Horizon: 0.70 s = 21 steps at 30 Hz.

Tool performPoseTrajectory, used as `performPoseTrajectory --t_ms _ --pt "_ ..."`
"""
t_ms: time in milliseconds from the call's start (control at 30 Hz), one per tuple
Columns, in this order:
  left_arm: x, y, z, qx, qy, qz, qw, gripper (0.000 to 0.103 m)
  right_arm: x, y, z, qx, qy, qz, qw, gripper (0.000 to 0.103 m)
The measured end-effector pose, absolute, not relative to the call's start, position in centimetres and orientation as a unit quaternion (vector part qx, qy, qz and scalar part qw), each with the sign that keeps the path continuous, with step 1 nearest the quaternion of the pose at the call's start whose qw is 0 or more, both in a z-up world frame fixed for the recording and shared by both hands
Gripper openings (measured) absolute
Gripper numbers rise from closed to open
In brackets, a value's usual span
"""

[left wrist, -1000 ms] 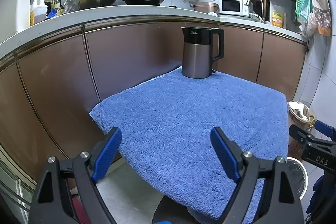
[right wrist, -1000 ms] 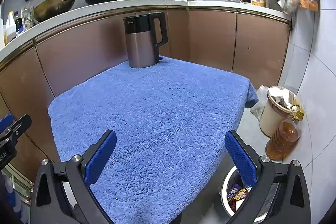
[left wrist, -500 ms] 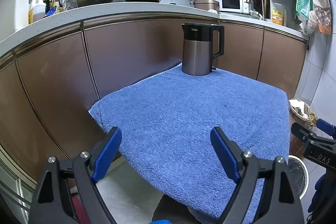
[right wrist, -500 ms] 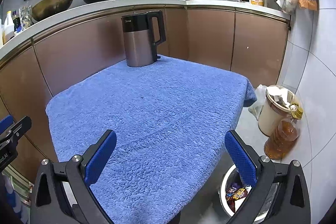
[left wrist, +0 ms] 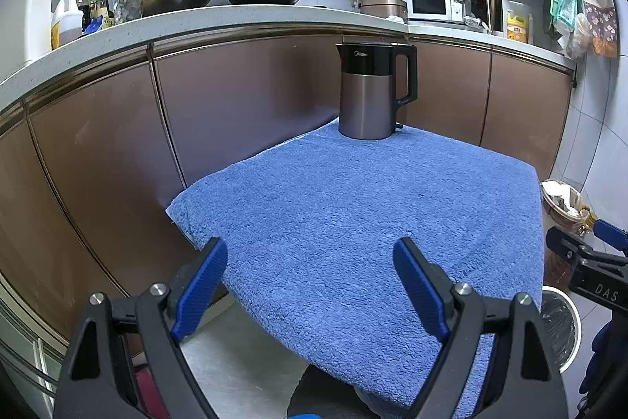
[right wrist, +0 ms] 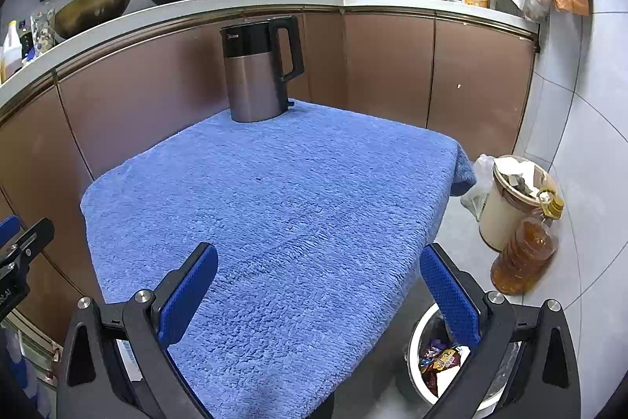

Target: Collect trash

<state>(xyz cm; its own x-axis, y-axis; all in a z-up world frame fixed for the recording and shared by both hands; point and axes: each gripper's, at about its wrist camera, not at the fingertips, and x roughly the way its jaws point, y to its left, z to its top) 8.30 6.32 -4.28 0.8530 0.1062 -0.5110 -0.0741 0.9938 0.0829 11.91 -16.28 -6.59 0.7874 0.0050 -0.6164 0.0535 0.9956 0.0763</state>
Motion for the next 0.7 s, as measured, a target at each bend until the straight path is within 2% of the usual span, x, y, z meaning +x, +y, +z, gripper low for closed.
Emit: performPoseTrajectory --t_ms 700 --pt "9.3 4.9 -5.2 0.044 0.279 0.04 0.958 0.086 11.7 -16.9 -6.3 0.031 0.317 -0.042 0.947 0.101"
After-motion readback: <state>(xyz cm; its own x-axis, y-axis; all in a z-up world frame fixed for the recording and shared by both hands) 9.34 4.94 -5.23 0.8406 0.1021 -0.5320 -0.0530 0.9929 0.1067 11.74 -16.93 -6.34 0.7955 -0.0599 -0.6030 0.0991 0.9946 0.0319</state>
